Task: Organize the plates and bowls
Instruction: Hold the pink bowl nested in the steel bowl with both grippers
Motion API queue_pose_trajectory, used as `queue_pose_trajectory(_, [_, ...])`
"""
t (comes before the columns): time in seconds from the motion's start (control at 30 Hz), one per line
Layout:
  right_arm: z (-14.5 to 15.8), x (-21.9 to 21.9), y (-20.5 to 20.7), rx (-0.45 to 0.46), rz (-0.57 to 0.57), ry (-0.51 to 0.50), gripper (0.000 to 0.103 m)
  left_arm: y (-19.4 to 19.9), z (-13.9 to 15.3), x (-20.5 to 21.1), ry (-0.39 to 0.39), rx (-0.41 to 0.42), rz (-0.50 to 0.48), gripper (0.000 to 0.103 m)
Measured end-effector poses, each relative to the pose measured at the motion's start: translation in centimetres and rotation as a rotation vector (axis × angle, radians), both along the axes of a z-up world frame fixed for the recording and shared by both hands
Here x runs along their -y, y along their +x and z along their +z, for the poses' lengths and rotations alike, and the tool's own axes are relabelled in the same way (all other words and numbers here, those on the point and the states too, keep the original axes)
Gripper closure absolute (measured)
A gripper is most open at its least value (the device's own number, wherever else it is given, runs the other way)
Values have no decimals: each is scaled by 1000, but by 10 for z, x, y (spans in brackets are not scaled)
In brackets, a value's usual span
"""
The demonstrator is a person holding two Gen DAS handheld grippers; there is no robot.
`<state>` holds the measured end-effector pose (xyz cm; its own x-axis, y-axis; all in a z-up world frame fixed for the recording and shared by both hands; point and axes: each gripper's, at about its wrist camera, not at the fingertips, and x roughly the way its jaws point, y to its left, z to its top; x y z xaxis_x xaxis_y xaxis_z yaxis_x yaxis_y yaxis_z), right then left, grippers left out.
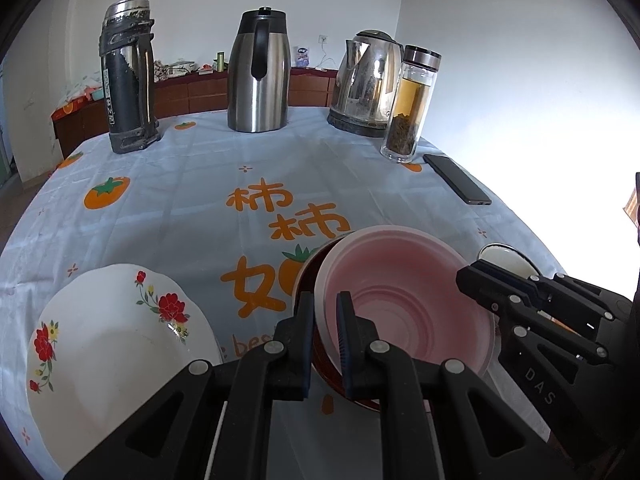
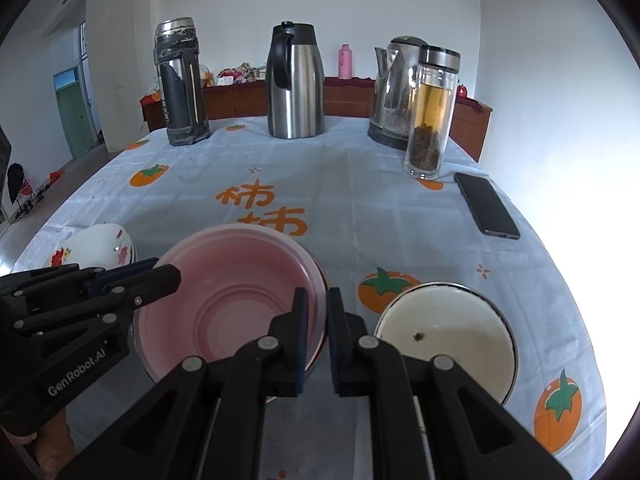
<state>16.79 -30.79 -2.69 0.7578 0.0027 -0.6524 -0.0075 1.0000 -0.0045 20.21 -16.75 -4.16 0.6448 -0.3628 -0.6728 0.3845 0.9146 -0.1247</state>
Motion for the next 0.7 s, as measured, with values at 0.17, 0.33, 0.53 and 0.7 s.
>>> queue_pose_trajectory(0.17, [0, -1, 0, 1, 0, -4, 93, -1, 0, 1, 3, 3, 0, 91])
queue_pose_trajectory(0.33, [0, -1, 0, 2, 0, -5, 93, 0, -2, 1, 10, 11, -2, 91])
queue_pose_trajectory(0.53, [0, -1, 0, 6, 1, -14, 93, 0, -3, 1, 9, 15, -5, 91])
queue_pose_trajectory(0.7, [0, -1, 0, 9, 2, -21, 93, 0, -3, 2, 6, 15, -5, 91])
